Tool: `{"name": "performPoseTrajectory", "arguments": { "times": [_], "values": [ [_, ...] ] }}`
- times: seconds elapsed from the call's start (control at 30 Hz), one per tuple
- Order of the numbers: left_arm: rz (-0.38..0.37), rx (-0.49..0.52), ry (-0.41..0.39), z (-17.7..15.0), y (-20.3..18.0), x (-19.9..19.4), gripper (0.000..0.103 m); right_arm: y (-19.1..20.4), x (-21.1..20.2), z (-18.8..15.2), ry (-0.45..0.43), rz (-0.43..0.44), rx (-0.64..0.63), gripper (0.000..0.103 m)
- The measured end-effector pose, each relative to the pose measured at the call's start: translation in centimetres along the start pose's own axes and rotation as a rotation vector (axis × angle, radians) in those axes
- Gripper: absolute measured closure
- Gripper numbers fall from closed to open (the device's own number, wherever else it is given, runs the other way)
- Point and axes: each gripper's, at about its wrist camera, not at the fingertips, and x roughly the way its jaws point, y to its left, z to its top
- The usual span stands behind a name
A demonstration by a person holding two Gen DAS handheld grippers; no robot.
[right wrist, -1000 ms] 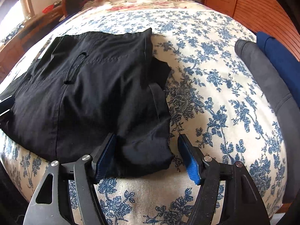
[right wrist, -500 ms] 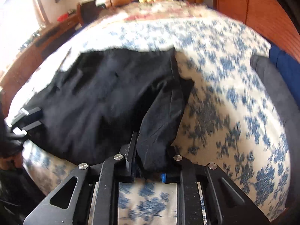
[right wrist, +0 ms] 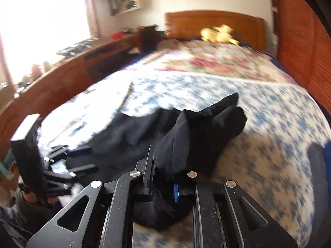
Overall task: Fold large clothes
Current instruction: 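Close the right tool on the coat edge and lift it, then fold the gripped coat edge over the bundle with the right tool and open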
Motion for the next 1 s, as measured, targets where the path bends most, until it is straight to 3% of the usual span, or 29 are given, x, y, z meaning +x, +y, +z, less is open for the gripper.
{"name": "performPoseTrajectory", "arguments": {
  "times": [0.2, 0.4, 0.5, 0.63, 0.77, 1.0],
  "values": [
    [0.066, -0.026, -0.041, -0.3, 2.5, -2.4, 0.053, 5.2, 3.4, 1.4, 0.003, 0.139, -0.045, 0.093],
    [0.114, -0.109, -0.06, -1.3, 6.3, -3.7, 0.053, 7.4, 7.3, -1.0, 0.088, 0.187, -0.052, 0.092],
    [0.131, -0.137, -0.056, -1.7, 7.6, -3.7, 0.053, 7.6, 8.6, -2.5, 0.135, 0.167, -0.069, 0.089],
    [0.143, -0.148, -0.057, -2.0, 8.3, -3.7, 0.053, 7.8, 8.4, -3.6, 0.17, 0.133, -0.087, 0.075],
    [0.136, -0.136, -0.058, -2.1, 7.9, -3.5, 0.053, 7.5, 5.9, -3.7, 0.123, 0.126, -0.078, 0.06],
    [0.068, -0.109, -0.071, -1.3, 5.4, -3.2, 0.053, 4.6, 2.0, -3.3, 0.054, 0.054, -0.04, 0.058]
  ]
}}
